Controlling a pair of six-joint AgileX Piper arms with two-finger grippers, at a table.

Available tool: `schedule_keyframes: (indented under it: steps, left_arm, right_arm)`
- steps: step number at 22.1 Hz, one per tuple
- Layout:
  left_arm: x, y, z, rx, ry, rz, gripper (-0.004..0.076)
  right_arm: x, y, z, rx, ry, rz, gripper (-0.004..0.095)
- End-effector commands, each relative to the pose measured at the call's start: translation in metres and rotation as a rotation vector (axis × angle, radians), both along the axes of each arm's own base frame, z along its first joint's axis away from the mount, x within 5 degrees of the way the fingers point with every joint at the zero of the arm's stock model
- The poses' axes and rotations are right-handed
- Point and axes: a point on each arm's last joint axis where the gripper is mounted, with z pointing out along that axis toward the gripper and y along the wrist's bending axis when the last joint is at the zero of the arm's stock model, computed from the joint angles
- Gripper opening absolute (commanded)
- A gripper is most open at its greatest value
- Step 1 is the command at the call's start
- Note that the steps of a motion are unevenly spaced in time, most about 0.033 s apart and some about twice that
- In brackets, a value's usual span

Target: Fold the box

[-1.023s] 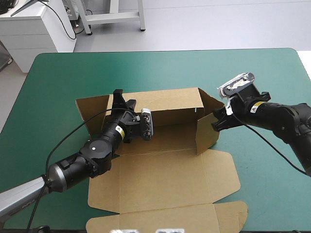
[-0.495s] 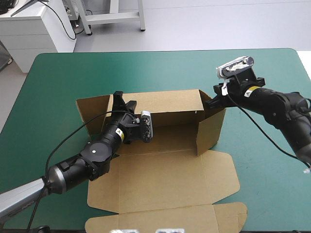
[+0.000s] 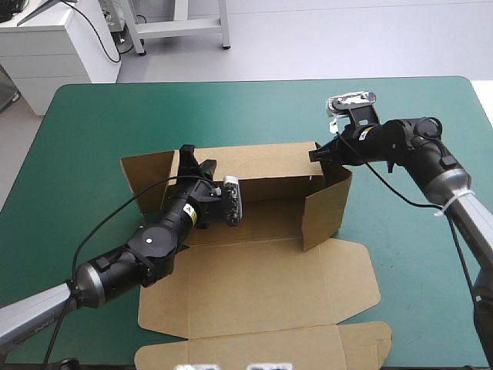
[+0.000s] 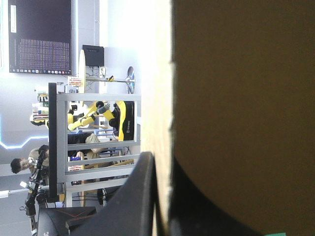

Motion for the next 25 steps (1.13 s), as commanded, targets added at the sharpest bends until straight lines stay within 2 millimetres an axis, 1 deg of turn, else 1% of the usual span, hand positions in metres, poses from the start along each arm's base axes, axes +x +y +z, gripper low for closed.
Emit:
schedule_keyframes:
  steps: [1,5,6,9,12,14,16,19,21,23,24,25]
  left_arm:
    - [-0.002,0.003,0.008,-0.047,-0.001,0.029,-0.0008]
    - [-0.002,0.003,0.008,-0.047,-0.002,0.030,-0.0008]
    - [-0.002,0.003,0.008,-0.047,-0.002,0.030,-0.0008]
    - [-0.002,0.003,0.008,-0.046,-0.002,0.032,-0.0008]
    - [-0.002,0.004,0.008,-0.046,-0.002,0.033,-0.0008]
    - [-0.002,0.003,0.008,-0.037,-0.013,0.027,-0.0008]
    - [-0.002,0.003,0.009,-0.021,-0.031,0.019,-0.0008]
    - [-0.001,0.003,0.010,-0.018,-0.035,0.017,-0.0008]
    - [-0.001,0.003,0.010,-0.018,-0.035,0.017,-0.0008]
    - [-0.001,0.003,0.010,-0.018,-0.035,0.017,-0.0008]
    - [-0.001,0.003,0.010,-0.018,-0.035,0.017,-0.0008]
    - [-0.001,0.003,0.010,-0.018,-0.035,0.017,-0.0008]
  right_arm:
    - [-0.006,-0.003,0.022,-0.009,-0.062,0.004,-0.0021]
    - [-0.012,-0.008,0.014,-0.064,0.030,0.040,-0.0021]
    - [-0.015,-0.011,0.010,-0.054,0.058,0.047,-0.0021]
    - [-0.022,-0.014,0.006,-0.026,0.064,0.075,-0.0021]
    - [-0.037,-0.016,0.001,0.009,0.003,0.129,-0.0021]
    - [-0.054,-0.017,-0.007,0.011,-0.083,0.181,-0.0021]
    - [-0.063,-0.017,-0.015,0.014,-0.133,0.210,-0.0021]
    - [-0.072,-0.017,-0.027,-0.005,-0.182,0.267,-0.0021]
    - [-0.075,-0.016,-0.035,-0.024,-0.181,0.303,-0.0012]
    - [-0.077,-0.017,-0.039,-0.049,-0.170,0.331,0.0028]
    - [-0.078,-0.017,-0.041,-0.072,-0.161,0.352,0.0115]
    - [-0.078,-0.017,-0.041,-0.082,-0.162,0.364,0.0181]
